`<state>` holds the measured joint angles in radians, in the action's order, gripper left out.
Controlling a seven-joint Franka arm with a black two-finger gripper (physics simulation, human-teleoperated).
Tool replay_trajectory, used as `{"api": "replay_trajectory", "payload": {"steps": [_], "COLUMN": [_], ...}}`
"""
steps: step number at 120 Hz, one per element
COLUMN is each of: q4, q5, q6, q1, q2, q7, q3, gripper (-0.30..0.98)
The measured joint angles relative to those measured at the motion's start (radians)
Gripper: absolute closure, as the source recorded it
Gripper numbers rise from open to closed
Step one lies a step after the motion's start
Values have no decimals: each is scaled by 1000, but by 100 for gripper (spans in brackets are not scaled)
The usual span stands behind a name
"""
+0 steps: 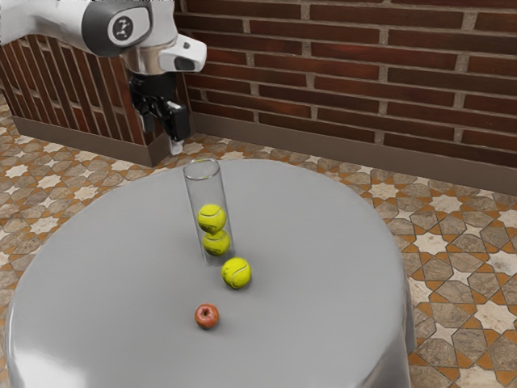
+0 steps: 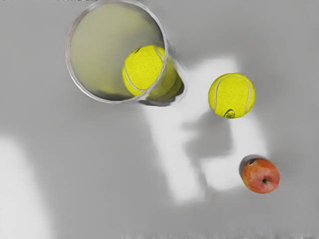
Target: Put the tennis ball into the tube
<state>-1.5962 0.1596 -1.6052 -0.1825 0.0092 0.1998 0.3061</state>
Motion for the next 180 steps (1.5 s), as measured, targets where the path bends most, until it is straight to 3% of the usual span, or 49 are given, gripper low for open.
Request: {"api": "replay_trajectory", "payload": {"steps": [12, 33, 50, 81, 112, 124, 145, 180], "q4": [-49, -206, -299, -484, -545, -549, -535, -488], "q5": [-12, -162, -247, -289, -388, -393, -347, -297], "q6": [-4, -24, -51, -307, -549, -624, -719, -782], "q1": [21, 27, -42, -34, -46, -49, -35, 4], "q2": [-23, -56, -86, -107, 40, 92, 194, 292], "q7": [19, 43, 49, 10, -70, -93, -126, -162], "q3": [9, 28, 53, 118, 121, 120, 112, 37], "gripper": [0, 0, 0, 0, 0, 0, 0, 0]}}
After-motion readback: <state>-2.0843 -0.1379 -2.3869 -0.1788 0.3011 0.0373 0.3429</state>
